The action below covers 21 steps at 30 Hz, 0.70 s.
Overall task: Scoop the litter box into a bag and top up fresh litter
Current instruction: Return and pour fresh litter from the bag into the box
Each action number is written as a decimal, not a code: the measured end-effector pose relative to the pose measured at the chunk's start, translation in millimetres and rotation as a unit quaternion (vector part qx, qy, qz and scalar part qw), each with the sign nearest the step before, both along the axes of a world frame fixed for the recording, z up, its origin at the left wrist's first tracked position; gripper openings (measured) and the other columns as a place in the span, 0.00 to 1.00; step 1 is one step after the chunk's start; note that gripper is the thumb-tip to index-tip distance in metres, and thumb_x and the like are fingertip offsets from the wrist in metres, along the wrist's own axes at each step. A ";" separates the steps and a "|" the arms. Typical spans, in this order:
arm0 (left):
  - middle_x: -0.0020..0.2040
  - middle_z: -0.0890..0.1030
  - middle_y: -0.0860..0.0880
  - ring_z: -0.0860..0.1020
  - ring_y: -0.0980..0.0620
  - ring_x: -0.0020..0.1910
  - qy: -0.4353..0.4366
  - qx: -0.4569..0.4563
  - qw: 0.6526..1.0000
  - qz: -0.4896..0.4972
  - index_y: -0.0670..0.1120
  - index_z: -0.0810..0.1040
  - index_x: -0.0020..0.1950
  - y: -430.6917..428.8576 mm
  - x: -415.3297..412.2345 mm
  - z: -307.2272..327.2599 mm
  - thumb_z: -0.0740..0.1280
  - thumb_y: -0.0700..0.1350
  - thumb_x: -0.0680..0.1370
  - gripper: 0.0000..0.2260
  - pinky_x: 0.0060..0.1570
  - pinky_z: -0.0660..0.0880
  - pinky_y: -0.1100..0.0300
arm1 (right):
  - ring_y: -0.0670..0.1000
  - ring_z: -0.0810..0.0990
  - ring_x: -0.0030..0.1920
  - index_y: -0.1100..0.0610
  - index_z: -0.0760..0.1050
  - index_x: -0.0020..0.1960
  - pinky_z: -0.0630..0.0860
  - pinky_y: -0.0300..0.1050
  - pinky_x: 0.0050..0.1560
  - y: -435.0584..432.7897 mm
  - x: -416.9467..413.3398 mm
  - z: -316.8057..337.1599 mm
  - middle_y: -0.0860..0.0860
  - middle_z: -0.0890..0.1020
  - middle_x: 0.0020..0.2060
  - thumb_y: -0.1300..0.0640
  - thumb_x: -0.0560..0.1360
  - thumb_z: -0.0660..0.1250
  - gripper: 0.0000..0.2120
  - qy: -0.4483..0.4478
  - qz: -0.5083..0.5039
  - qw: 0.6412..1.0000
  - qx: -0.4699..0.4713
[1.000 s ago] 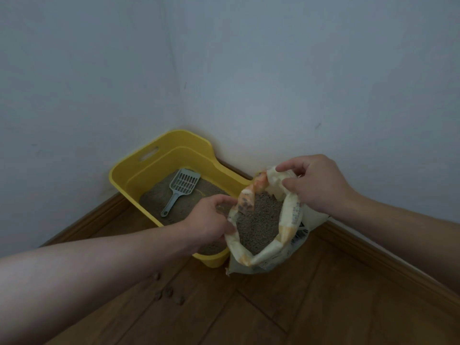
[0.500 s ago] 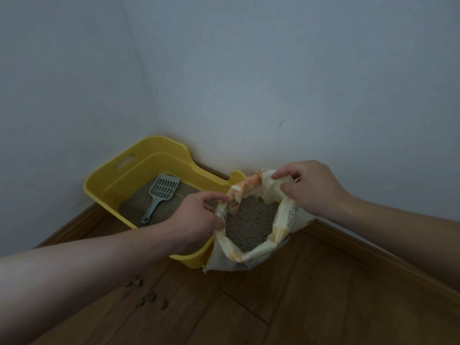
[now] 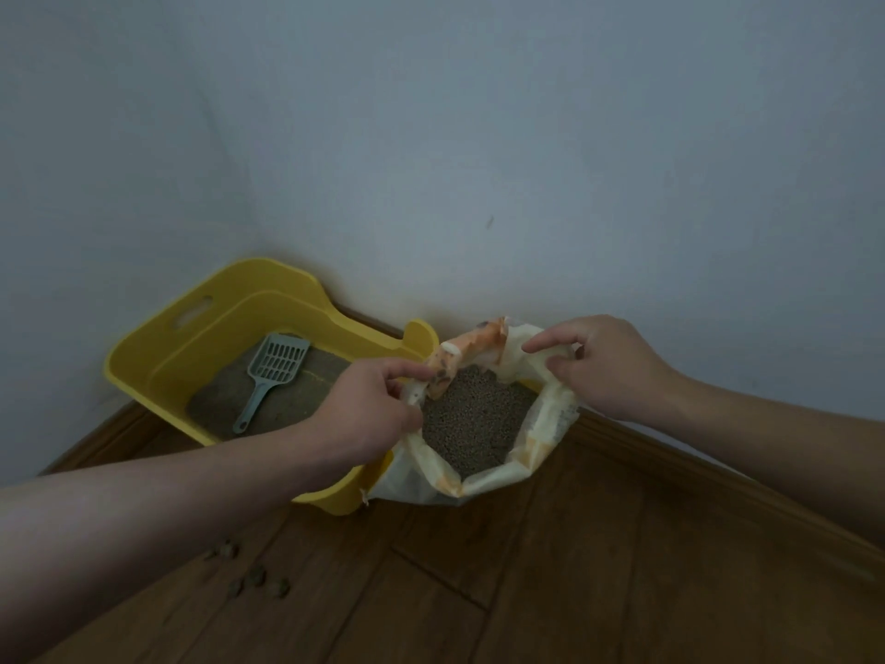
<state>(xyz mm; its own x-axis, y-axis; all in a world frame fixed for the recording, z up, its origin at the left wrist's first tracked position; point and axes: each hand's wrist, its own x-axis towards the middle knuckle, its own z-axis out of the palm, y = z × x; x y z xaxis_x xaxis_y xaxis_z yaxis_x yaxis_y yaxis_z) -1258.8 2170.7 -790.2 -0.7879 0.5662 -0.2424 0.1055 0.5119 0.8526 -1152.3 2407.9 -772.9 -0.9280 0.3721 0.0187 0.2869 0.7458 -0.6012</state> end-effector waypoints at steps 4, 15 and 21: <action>0.45 0.80 0.49 0.79 0.51 0.40 0.031 -0.014 0.999 -0.019 0.53 0.81 0.62 5.4 7.0 -8.6 0.72 0.33 0.72 0.23 0.41 0.82 0.50 | 0.41 0.75 0.36 0.45 0.83 0.55 0.69 0.33 0.37 12.0 9.6 -13.4 0.45 0.81 0.48 0.61 0.75 0.68 0.14 -0.012 0.010 1.000 0.009; 0.39 0.77 0.56 0.76 0.64 0.29 0.068 -0.057 0.995 -0.053 0.52 0.78 0.66 8.1 29.4 -36.1 0.71 0.35 0.74 0.23 0.29 0.70 0.71 | 0.47 0.77 0.46 0.49 0.81 0.61 0.67 0.29 0.42 24.0 38.3 -54.0 0.47 0.78 0.48 0.59 0.75 0.71 0.15 -0.031 0.039 0.999 -0.015; 0.31 0.74 0.56 0.72 0.63 0.24 0.074 -0.086 0.992 -0.062 0.52 0.77 0.68 3.6 41.1 -60.9 0.71 0.36 0.75 0.23 0.25 0.66 0.70 | 0.46 0.76 0.49 0.49 0.78 0.64 0.68 0.33 0.44 22.3 48.8 -79.1 0.45 0.77 0.51 0.57 0.76 0.71 0.17 -0.043 0.040 0.998 -0.020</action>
